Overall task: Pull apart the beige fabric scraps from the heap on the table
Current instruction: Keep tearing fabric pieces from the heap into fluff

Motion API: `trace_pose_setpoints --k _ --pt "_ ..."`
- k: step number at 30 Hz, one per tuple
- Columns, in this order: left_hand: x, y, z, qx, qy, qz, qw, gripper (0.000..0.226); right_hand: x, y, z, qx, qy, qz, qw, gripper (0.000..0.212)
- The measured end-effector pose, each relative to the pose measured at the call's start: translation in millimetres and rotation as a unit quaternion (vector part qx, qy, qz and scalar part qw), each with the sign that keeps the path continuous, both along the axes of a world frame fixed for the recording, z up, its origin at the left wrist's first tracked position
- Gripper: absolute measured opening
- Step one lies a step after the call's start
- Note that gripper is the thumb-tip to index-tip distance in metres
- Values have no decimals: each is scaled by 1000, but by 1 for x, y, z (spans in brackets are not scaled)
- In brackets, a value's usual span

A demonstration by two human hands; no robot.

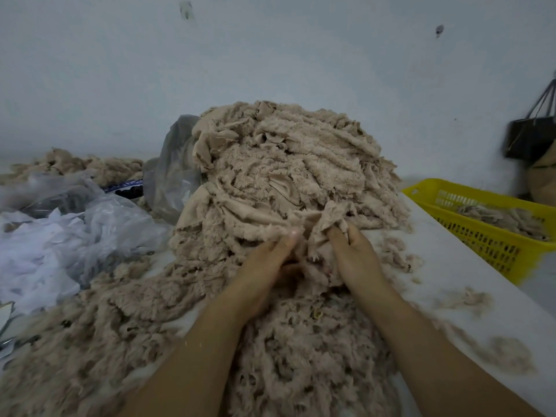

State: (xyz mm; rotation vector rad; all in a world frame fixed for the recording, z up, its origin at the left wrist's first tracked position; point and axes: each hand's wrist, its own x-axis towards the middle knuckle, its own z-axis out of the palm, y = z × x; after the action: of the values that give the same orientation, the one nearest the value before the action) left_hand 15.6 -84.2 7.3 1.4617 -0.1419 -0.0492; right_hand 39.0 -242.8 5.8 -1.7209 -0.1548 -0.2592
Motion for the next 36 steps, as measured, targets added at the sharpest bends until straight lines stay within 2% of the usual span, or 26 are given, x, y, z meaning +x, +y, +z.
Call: trace_pose_setpoints --k 1,3,6,8,13,15,17,19,21,23,25,27,29,33,36 --pt "-2 -3 -1 73 -14 1 997 70 -1 1 1 -5 -8 -10 1000 20" --pt "-5 -7 -2 184 -53 16 981 71 -2 1 2 -14 -14 -8 1000 23" --pt "-5 -9 -2 218 -71 31 973 63 -7 3 4 -35 -14 22 999 29" --pt "-3 -8 -6 176 -72 19 982 55 -9 6 4 -35 -12 50 998 31" --pt "3 -5 -8 71 -79 24 994 21 -6 7 -3 -51 -2 97 994 19" --pt "3 -6 -8 37 -72 35 996 20 -7 7 -3 -64 9 113 991 22" --pt "4 -7 -7 -54 -33 47 997 19 -6 8 -5 -70 -5 124 990 26" --pt "7 -4 -3 -164 23 70 984 18 -5 7 -7 -87 -16 133 987 18" --pt "10 3 2 -245 66 95 963 21 -3 5 -11 -152 -30 126 980 22" --pt "12 11 6 -295 75 109 946 24 0 5 -14 -207 -34 121 970 33" --pt "12 14 8 -313 75 110 940 27 0 5 -15 -208 -31 113 971 38" --pt "11 13 7 -320 85 102 938 28 -2 5 -13 -164 -19 110 980 25" --pt "12 10 8 -327 89 97 936 27 -1 3 -10 -78 12 103 992 10" --pt "11 10 7 -346 76 74 932 36 -1 3 -7 31 57 111 992 18" --pt "12 10 6 -348 72 69 932 48 -1 5 -6 140 107 154 972 21"
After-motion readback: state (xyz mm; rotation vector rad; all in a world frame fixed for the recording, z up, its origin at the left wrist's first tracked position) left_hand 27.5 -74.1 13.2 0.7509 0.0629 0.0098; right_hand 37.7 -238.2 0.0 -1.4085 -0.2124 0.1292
